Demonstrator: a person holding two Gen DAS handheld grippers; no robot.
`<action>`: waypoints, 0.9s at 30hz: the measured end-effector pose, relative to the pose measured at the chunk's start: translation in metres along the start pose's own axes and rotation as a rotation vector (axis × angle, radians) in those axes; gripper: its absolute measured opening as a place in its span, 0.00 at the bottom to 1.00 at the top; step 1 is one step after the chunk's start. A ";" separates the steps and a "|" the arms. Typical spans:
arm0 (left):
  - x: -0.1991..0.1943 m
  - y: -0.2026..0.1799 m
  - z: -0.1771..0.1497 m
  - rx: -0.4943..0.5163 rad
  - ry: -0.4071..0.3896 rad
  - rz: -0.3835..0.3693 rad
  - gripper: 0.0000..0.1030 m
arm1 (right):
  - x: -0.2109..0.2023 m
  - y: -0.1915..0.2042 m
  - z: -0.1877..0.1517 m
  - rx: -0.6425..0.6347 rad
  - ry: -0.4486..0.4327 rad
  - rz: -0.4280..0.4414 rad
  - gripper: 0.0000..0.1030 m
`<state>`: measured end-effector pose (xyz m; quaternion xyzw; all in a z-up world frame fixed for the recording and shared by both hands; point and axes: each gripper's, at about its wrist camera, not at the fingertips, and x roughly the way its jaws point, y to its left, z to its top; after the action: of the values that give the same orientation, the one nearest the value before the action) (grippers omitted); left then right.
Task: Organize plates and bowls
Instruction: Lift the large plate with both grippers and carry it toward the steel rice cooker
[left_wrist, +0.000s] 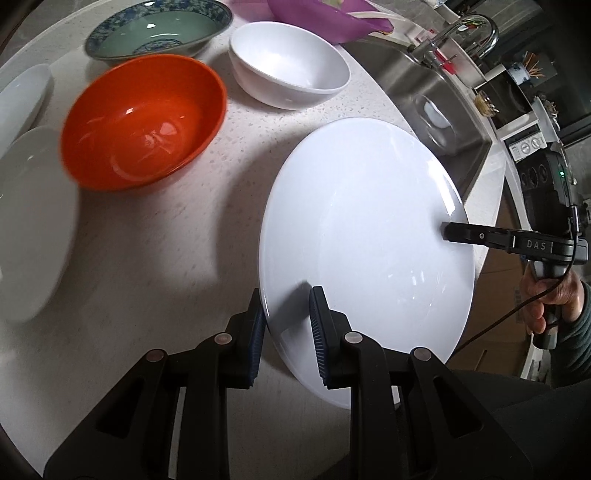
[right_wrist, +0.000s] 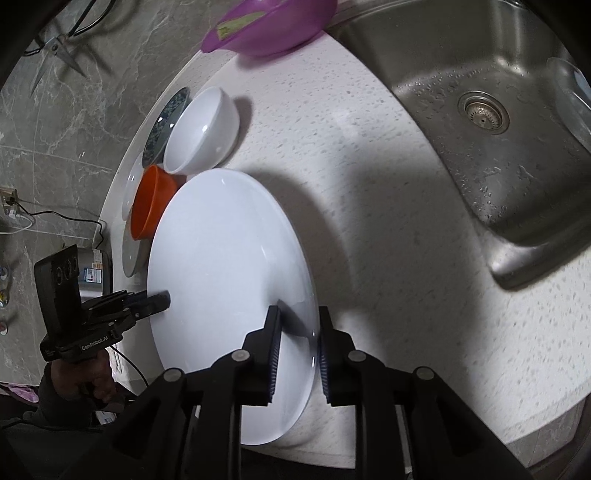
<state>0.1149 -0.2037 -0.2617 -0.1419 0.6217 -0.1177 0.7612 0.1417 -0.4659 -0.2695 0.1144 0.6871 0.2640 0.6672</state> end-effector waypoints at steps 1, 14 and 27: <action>-0.004 0.001 -0.003 0.000 0.000 0.001 0.20 | -0.001 0.003 -0.002 -0.004 0.000 -0.002 0.20; -0.073 0.059 -0.084 -0.098 -0.037 0.015 0.20 | 0.015 0.087 -0.039 -0.080 0.052 0.002 0.20; -0.131 0.166 -0.181 -0.237 -0.066 0.047 0.20 | 0.085 0.185 -0.078 -0.169 0.143 0.036 0.20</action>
<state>-0.0880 -0.0145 -0.2360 -0.2199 0.6091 -0.0209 0.7617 0.0218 -0.2848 -0.2488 0.0510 0.7062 0.3403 0.6187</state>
